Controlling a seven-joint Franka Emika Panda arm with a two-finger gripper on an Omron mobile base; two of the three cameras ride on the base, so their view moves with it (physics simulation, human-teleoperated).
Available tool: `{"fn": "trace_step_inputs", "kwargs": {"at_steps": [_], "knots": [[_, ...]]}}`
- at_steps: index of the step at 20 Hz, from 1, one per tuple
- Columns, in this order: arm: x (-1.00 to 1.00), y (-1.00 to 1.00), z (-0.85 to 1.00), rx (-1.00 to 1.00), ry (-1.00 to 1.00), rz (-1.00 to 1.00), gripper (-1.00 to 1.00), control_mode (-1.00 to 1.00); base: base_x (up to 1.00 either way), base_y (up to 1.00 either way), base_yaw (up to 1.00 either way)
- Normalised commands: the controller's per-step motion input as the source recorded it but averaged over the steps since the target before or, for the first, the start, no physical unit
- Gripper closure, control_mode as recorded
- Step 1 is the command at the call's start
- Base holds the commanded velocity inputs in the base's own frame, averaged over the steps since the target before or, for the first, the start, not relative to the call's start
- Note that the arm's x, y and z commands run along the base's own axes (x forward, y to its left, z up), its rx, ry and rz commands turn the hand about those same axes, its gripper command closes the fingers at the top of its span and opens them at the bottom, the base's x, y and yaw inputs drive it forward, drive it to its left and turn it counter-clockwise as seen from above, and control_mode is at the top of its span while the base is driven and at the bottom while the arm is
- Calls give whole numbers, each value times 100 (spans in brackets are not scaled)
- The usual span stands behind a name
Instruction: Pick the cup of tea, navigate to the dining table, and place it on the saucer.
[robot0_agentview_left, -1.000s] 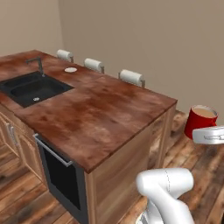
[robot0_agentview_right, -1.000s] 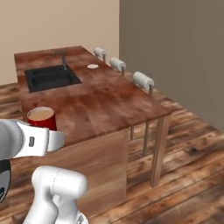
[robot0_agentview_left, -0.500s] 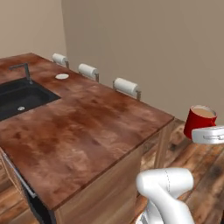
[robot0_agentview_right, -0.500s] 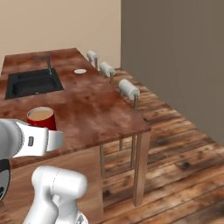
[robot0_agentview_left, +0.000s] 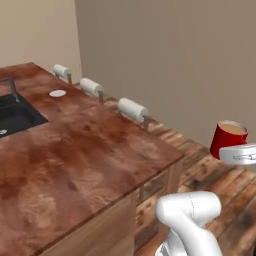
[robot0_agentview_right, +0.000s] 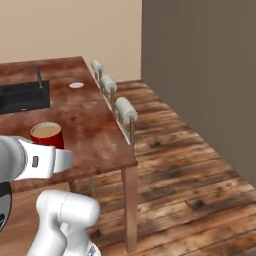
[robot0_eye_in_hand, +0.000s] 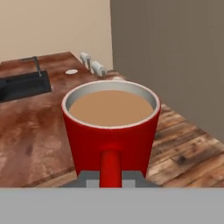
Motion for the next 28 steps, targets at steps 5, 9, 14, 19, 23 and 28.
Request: {"fn": "trace_step_inputs", "kwargs": {"at_steps": [5, 9, 14, 19, 23, 28], "knots": [[0, 0, 0, 0, 0, 0, 100, 100, 70, -58, 22], [0, 0, 0, 0, 0, 0, 100, 100, 72, -58, 22], [0, 0, 0, 0, 0, 0, 100, 100, 73, -59, 23], [0, 0, 0, 0, 0, 0, 100, 100, 73, -58, 23], [0, 0, 0, 0, 0, 0, 100, 100, 75, -57, 24], [0, 0, 0, 0, 0, 0, 100, 100, 73, -58, 24]]}}
